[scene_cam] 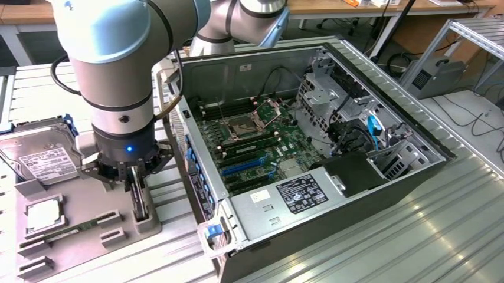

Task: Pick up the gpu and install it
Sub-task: 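Pick up the gpu and move the gpu toward the slot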

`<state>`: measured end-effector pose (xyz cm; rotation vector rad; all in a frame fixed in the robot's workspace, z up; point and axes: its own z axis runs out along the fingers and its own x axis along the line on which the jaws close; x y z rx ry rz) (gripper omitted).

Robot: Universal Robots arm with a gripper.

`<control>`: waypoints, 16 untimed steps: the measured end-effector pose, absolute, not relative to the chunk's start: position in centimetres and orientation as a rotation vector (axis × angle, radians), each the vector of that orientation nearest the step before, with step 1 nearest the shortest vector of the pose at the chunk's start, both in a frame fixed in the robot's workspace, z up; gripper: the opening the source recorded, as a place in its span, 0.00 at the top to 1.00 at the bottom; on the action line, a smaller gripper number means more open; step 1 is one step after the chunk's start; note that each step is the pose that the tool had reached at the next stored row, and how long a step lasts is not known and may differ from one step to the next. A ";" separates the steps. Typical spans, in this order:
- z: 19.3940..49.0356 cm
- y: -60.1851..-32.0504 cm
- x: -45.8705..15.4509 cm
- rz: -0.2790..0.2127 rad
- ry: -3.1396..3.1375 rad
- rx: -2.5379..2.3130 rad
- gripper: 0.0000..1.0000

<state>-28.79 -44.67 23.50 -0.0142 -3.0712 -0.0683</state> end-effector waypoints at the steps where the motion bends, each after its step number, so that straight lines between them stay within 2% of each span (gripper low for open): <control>1: 23.5 -44.7 -28.8 -0.068 -3.071 -0.014 0.73; 8: 23.6 -44.7 -28.8 -0.068 -3.071 -0.013 0.73; 16: 25.6 -44.7 -28.8 -0.068 -3.070 0.035 0.73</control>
